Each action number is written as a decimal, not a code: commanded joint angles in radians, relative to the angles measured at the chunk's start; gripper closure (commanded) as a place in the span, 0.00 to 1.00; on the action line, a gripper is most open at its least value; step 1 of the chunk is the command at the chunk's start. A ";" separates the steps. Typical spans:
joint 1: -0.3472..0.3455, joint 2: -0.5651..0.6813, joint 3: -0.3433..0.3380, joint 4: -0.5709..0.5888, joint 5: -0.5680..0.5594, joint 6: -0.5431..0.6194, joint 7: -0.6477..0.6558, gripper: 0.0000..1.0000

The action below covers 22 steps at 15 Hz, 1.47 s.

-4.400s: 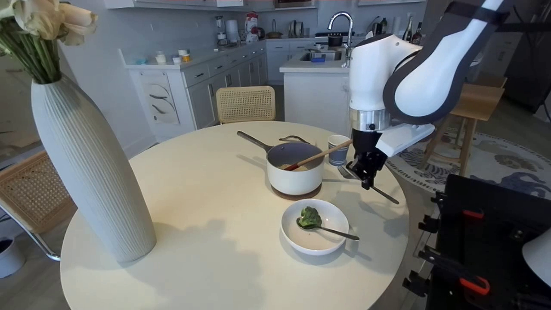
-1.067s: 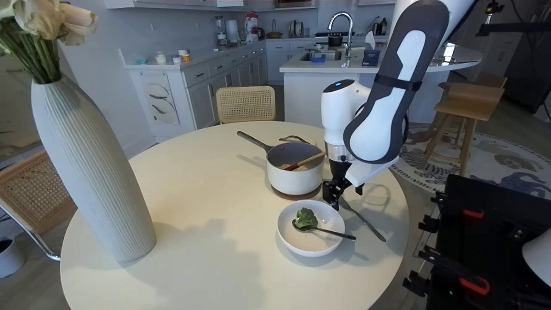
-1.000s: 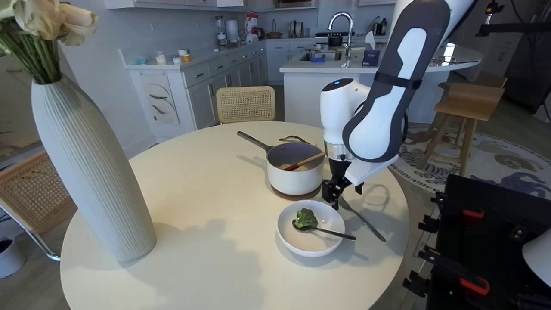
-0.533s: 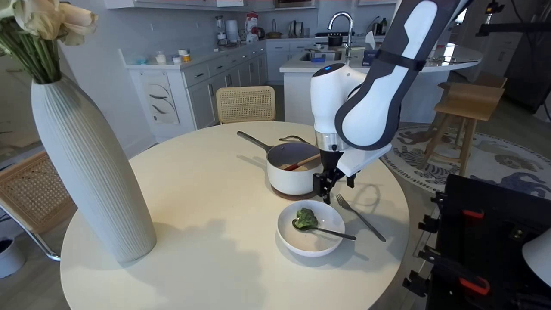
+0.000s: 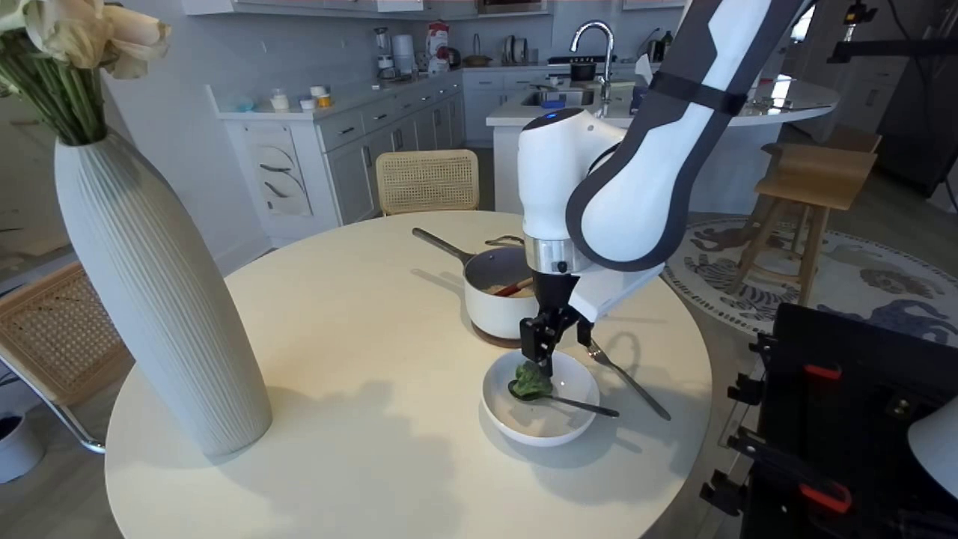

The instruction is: Move the white bowl to the left, remove the fork and then the spoon from the bowl and place them on the table, move the blue cup to the left

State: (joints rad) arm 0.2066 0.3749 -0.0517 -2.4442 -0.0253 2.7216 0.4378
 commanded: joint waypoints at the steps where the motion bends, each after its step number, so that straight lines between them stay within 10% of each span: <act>1: -0.031 -0.013 0.054 0.004 0.053 -0.021 -0.068 0.39; 9: -0.096 0.003 0.101 -0.018 0.132 -0.007 -0.174 0.86; 14: -0.139 -0.005 0.109 -0.061 0.147 0.007 -0.253 0.65; 22: -0.136 0.009 0.123 -0.070 0.143 0.022 -0.276 0.63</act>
State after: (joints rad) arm 0.0696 0.3925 0.0472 -2.5096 0.0947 2.7294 0.1809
